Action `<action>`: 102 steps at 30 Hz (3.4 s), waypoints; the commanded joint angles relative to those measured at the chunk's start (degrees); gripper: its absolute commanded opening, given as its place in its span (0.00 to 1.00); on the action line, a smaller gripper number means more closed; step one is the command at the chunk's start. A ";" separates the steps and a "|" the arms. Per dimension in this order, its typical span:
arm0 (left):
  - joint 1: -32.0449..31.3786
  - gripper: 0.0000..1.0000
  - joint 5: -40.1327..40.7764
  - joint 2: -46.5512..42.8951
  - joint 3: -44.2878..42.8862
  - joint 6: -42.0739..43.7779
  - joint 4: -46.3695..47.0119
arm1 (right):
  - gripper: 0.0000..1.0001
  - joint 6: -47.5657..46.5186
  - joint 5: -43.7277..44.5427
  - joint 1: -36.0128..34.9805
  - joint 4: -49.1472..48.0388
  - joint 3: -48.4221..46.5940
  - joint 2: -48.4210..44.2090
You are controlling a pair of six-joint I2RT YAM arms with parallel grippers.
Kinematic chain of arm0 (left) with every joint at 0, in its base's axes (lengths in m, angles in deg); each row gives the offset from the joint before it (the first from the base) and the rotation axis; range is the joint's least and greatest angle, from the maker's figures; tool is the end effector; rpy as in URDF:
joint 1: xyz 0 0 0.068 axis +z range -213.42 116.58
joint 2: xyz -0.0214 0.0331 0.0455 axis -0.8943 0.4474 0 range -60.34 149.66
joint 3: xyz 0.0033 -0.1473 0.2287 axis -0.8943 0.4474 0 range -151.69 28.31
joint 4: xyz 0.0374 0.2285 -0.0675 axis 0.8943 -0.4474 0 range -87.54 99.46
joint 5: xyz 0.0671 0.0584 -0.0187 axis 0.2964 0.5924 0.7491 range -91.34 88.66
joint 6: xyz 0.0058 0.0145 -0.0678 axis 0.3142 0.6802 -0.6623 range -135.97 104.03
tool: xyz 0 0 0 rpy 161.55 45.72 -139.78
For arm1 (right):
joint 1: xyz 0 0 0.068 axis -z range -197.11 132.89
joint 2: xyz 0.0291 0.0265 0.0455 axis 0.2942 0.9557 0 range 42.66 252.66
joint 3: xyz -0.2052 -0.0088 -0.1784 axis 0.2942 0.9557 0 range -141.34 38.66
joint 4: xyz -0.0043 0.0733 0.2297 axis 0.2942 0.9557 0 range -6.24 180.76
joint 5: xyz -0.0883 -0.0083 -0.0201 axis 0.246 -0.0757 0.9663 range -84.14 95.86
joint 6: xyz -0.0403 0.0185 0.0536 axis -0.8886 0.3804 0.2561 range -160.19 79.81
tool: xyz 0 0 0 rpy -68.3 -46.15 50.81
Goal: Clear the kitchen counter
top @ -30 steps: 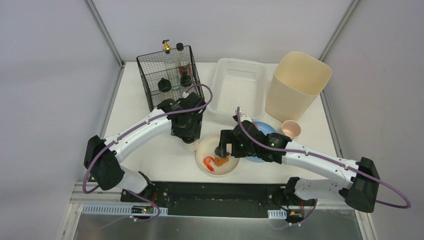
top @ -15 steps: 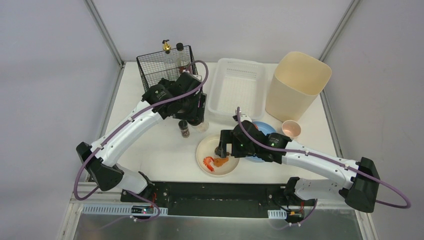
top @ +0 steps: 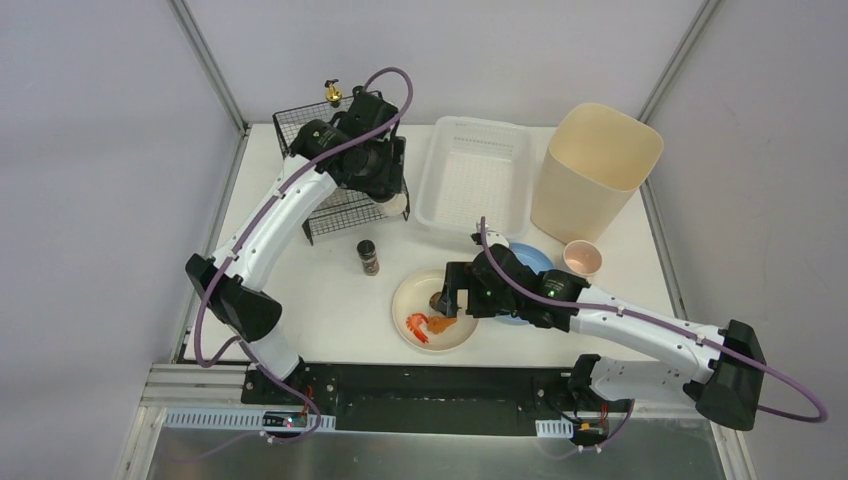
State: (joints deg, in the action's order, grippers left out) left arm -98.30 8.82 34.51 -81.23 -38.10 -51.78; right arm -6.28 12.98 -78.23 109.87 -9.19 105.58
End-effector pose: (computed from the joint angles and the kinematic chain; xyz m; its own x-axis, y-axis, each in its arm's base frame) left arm 0.2782 -0.1818 0.3963 -0.7262 0.0542 -0.6853 0.2049 0.9686 -0.1405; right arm 0.1168 0.1974 0.2621 -0.7236 -0.1655 -0.6701 -0.5063 0.7872 0.3522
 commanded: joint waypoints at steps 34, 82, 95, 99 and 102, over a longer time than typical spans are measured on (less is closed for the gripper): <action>11.53 0.00 2.44 23.03 -17.57 1.75 0.18 | 0.99 2.03 0.34 -0.32 -1.10 2.73 -3.29; 11.67 0.93 -0.14 12.86 -5.50 4.42 4.04 | 0.99 2.18 0.52 -0.36 -2.05 3.22 -2.90; 8.36 0.94 -2.42 -5.26 12.58 3.40 1.81 | 0.99 1.44 0.37 -0.35 -2.11 2.26 -1.49; 6.03 0.94 -2.42 -10.20 19.45 1.86 1.87 | 0.99 1.17 0.08 -0.39 -2.20 2.09 -1.63; 4.72 0.93 -2.47 -12.42 23.69 0.36 1.91 | 0.99 1.14 -0.14 -0.34 -2.36 2.06 -0.96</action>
State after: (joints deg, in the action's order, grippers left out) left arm -92.15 6.87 25.72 -61.53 -35.43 -48.54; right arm -4.68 12.89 -78.28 108.82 -5.37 104.05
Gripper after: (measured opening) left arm 0.936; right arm 0.990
